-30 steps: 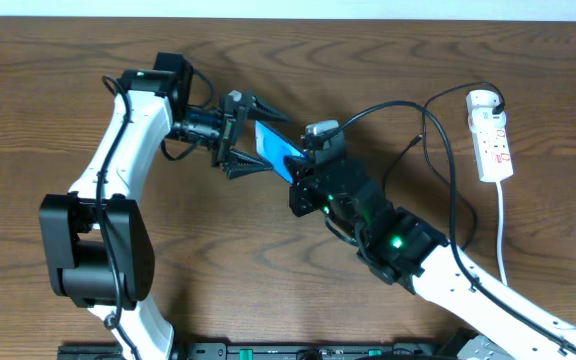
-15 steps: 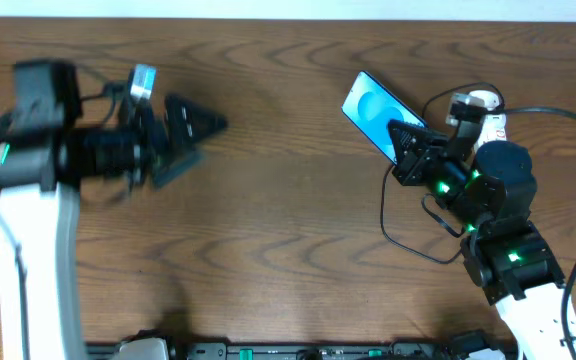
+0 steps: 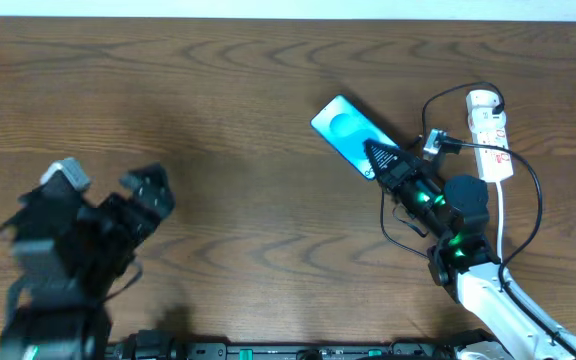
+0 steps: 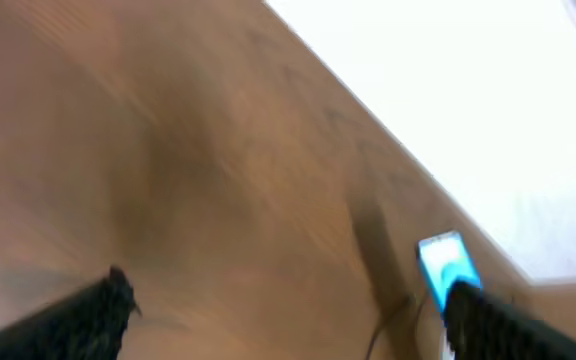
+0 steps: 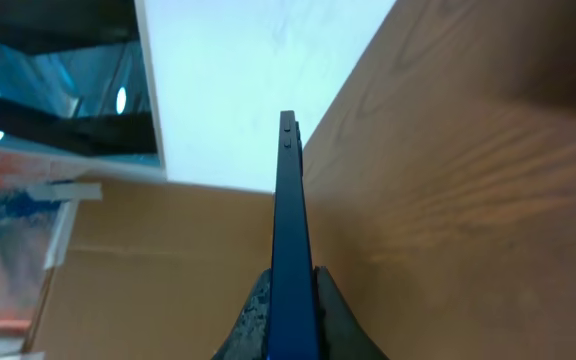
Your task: Plug charger to phone and switch on socket
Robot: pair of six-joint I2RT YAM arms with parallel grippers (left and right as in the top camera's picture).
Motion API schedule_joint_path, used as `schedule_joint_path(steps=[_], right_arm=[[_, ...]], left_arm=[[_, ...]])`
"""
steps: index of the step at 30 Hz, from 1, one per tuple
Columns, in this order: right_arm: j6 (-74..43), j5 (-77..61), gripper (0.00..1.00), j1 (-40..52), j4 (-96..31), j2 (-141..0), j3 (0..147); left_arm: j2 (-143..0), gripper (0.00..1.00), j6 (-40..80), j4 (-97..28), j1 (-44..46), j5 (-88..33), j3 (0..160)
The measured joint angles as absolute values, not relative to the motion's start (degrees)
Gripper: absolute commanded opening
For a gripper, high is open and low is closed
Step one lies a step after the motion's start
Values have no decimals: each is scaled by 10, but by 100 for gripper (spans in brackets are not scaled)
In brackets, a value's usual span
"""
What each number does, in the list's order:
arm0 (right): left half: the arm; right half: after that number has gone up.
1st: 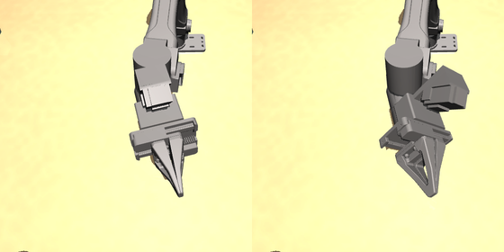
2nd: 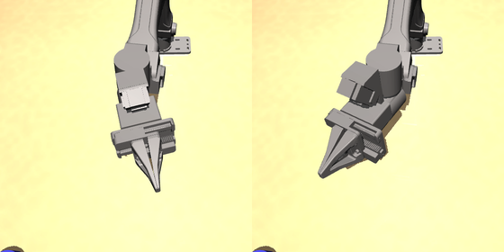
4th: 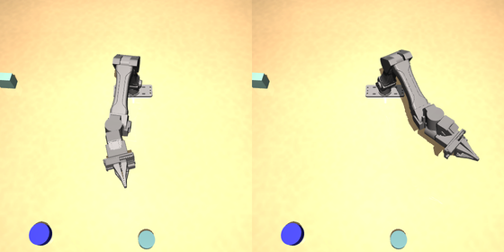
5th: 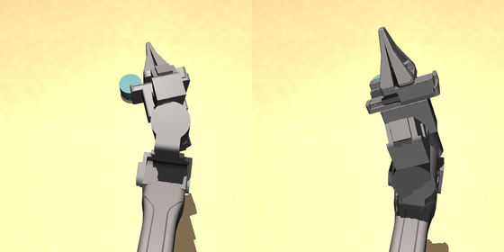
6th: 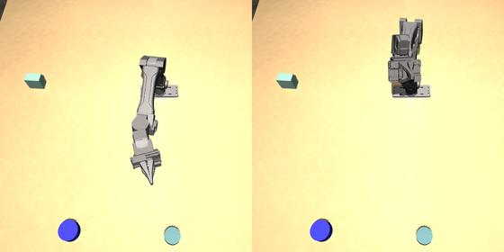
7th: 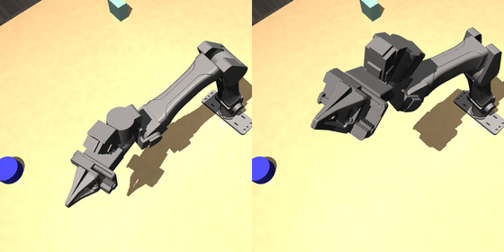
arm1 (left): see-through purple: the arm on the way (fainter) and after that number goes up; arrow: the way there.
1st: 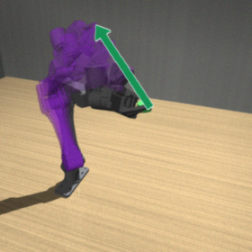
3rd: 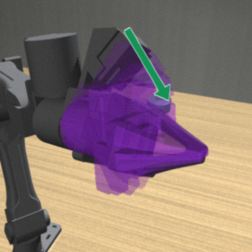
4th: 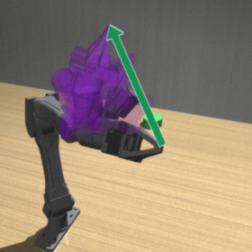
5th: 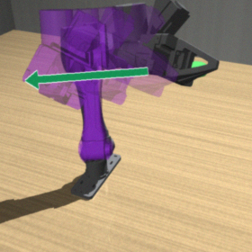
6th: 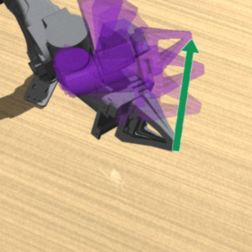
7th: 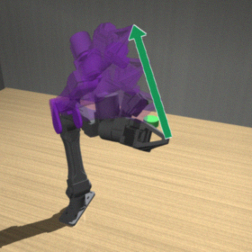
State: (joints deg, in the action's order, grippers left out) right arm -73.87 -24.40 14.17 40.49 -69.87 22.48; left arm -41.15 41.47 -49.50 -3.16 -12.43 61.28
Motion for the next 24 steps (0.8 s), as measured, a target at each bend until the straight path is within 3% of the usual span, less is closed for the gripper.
schedule_joint_path(steps=[3,7,13,16,21,24], right_arm=[[-747,-266,1,142,406,-699,224],[-753,-281,1,142,405,-699,224],[-762,-267,1,161,401,-699,224],[-783,-235,1,194,401,-699,224],[-842,-167,1,259,401,-699,224],[-865,-131,1,293,401,-699,224]], left_arm=[[-450,99,536,-377,-32,-153,503],[-558,99,672,-133,-23,-286,391],[-751,99,804,197,40,-491,373],[-807,99,854,278,74,-536,373],[-836,98,886,307,108,-562,373],[-836,90,892,341,114,-570,372]])
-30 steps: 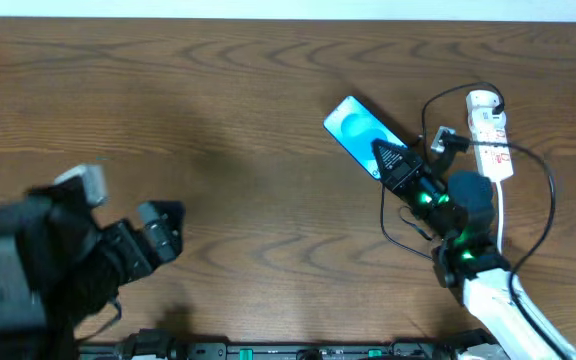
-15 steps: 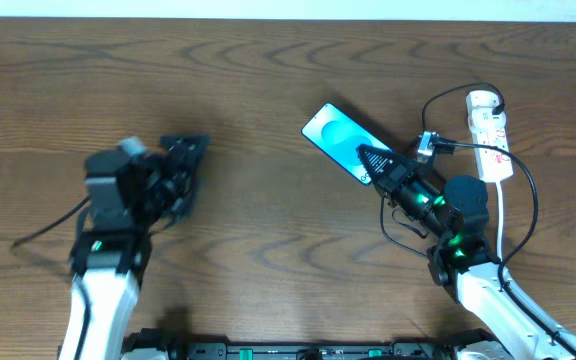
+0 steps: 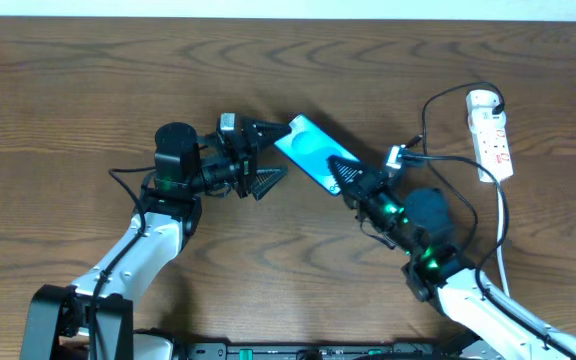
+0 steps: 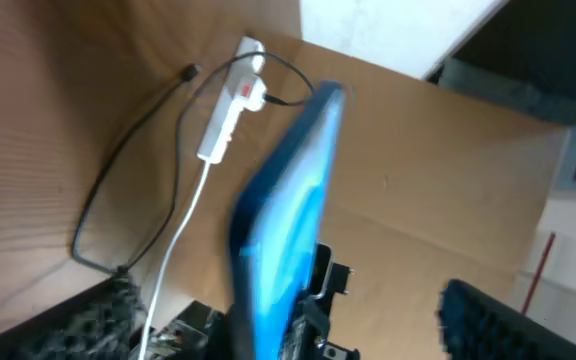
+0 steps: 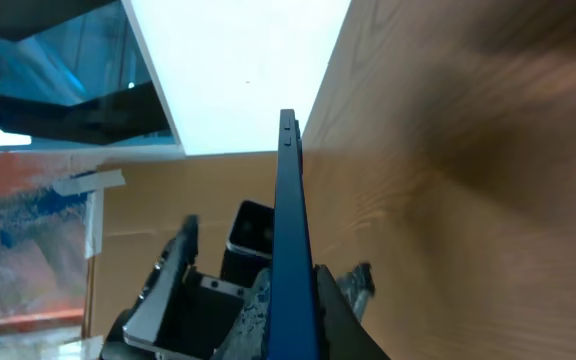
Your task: Plug charger to phone and switch on socket
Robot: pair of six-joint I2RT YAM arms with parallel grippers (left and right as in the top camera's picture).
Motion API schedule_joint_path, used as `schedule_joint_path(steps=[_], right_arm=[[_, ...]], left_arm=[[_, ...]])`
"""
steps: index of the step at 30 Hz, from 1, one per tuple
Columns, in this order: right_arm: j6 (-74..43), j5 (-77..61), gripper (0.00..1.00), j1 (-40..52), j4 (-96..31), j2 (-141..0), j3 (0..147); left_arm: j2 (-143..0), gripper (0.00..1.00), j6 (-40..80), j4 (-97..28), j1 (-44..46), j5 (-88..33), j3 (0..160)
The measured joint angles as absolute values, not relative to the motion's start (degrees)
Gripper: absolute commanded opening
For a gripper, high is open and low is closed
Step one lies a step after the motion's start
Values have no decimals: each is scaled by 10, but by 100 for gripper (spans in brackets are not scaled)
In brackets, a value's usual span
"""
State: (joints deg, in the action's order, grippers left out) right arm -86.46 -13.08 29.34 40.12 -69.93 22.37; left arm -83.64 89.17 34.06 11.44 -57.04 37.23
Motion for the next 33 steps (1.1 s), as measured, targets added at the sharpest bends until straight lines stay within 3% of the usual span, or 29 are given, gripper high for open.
schedule_joint_path(steps=[4,5,8,20,27,33], right_arm=[[-882,-79,1,339,401,-700,224],[-887,-68,1,347,401,-700,224],[-907,-36,1,360,403,-700,224],[-946,41,1,389,418,-732,237],[-953,63,1,406,452,-776,258],[-955,67,1,407,461,-776,259]], left_arm=[[-836,84,901,393,123,-571,372],[-836,72,902,397,125,-571,372],[-836,61,903,397,126,-571,372],[-837,59,902,394,136,-553,372],[-837,34,903,390,155,-538,371],[-838,25,902,391,156,-537,370]])
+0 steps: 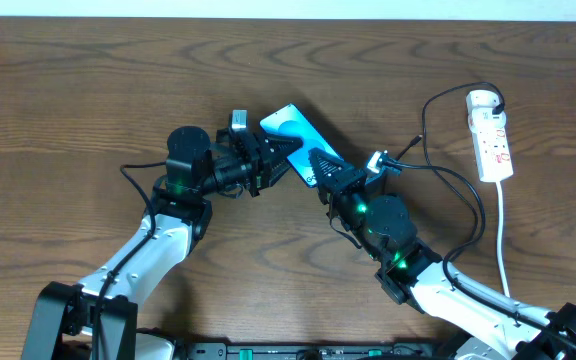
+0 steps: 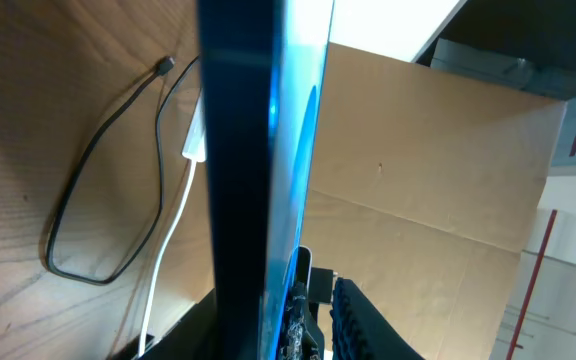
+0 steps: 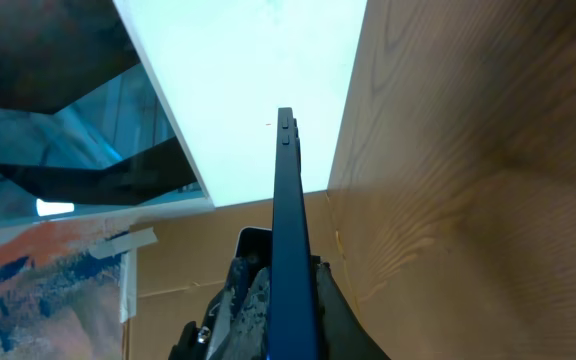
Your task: Plug charger to phone and switch on socket
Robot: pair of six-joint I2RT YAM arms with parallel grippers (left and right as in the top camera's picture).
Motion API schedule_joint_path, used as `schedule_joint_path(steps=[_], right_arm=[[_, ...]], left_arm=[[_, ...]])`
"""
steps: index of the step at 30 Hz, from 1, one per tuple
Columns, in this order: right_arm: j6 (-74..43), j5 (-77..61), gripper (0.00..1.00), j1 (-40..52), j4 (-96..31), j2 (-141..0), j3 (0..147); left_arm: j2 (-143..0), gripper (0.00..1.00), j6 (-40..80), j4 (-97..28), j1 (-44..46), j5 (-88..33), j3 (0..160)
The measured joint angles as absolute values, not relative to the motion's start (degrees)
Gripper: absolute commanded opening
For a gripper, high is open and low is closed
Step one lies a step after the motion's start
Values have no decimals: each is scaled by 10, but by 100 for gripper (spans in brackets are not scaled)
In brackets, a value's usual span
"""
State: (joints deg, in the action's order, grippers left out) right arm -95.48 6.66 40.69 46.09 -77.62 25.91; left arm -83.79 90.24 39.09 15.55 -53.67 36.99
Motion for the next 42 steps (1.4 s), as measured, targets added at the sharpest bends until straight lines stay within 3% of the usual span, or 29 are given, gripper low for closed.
schedule_joint_path(steps=[7,13,22,29,37,41,42], right_arm=[[-955,62,1,406,464,-776,262],[-971,60,5,402,464,-776,263],[-949,22,34,409,454,-776,263],[-858,22,50,410,391,-776,270],[-692,15,64,394,328,-776,270],[-579,7,77,380,294,-775,269],[-558,-1,89,374,286,-768,269]], left_arm=[[-838,9,900,388,156,-529,369],[-838,8,891,392,158,-520,368],[-838,8,894,391,159,-495,368],[-841,8,891,385,159,-479,363],[-842,7,800,306,145,-477,362],[-842,7,766,283,114,-476,362],[-842,7,763,283,110,-476,362]])
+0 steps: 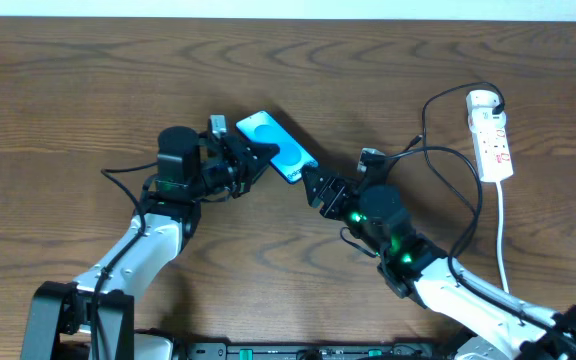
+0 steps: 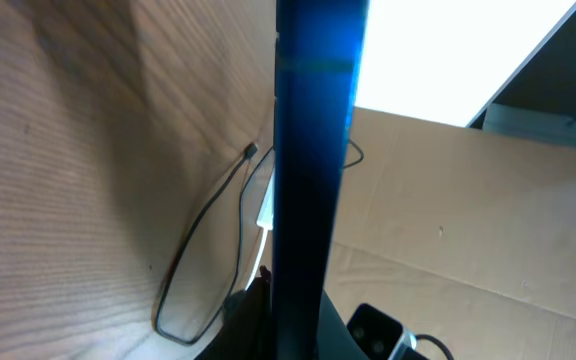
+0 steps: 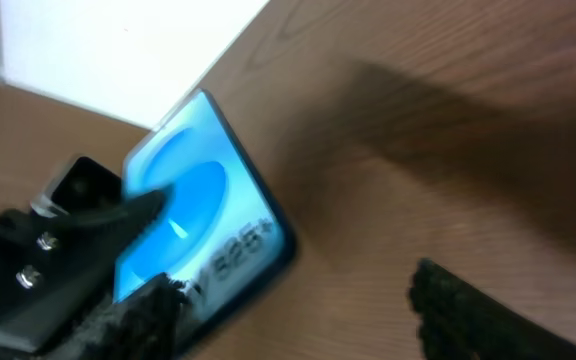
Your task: Plug charger to phone and switch on socket
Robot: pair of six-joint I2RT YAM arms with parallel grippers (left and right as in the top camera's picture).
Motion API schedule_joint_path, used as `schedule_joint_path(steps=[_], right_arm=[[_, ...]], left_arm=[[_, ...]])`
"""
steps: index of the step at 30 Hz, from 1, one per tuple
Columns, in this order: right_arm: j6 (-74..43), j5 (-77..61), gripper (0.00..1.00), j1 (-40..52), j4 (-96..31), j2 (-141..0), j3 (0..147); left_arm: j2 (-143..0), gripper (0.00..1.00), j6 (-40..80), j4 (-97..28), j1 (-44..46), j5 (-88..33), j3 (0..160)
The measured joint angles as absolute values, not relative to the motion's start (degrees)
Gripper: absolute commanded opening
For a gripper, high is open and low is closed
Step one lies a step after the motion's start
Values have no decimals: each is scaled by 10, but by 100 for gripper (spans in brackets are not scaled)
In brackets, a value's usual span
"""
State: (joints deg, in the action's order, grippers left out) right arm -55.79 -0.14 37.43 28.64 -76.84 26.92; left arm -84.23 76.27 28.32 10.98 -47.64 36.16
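Observation:
The phone [image 1: 274, 147], its screen lit blue, is off the table at the middle, held edge-up in my left gripper [image 1: 251, 158], which is shut on its left end. In the left wrist view the phone [image 2: 313, 170] runs edge-on from between the jaws. My right gripper [image 1: 315, 189] stands open just right of the phone's other end; the right wrist view shows the phone [image 3: 200, 222] ahead and both fingers [image 3: 468, 312] spread, touching nothing. The white power strip [image 1: 489, 135] lies at the far right, with a black charger cable [image 1: 426, 115] looping from it.
The cable loop [image 2: 203, 250] lies on the wood between the strip and my right arm. Brown wooden table [image 1: 88, 90] all round; a white wall edge runs along the back.
My right gripper has let go of the phone and now stands open a little to its right. My left gripper keeps the phone alone, slightly further left.
First my right gripper held the phone near the power strip while my left arm was at the front left, open. Then the phone was at the middle with my left gripper open beside it. Then both were shut on it. Now only the left holds it.

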Motion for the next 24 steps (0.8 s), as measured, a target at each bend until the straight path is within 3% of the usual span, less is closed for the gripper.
schedule_joint_path(steps=[1,6,13,18,24], right_arm=[[-540,-9,99,371,281,-760,269],[-455,-25,99,342,229,-633,265],[-411,61,99,258,130,-411,265],[-402,85,99,242,95,-338,265],[-388,106,99,242,90,-349,265]], left_arm=[[-842,7,759,284,103,-477,362],[-842,7,751,285,97,-493,362],[-842,7,747,270,98,-542,362],[-842,7,741,265,98,-550,362],[-842,7,732,264,98,-550,362]])
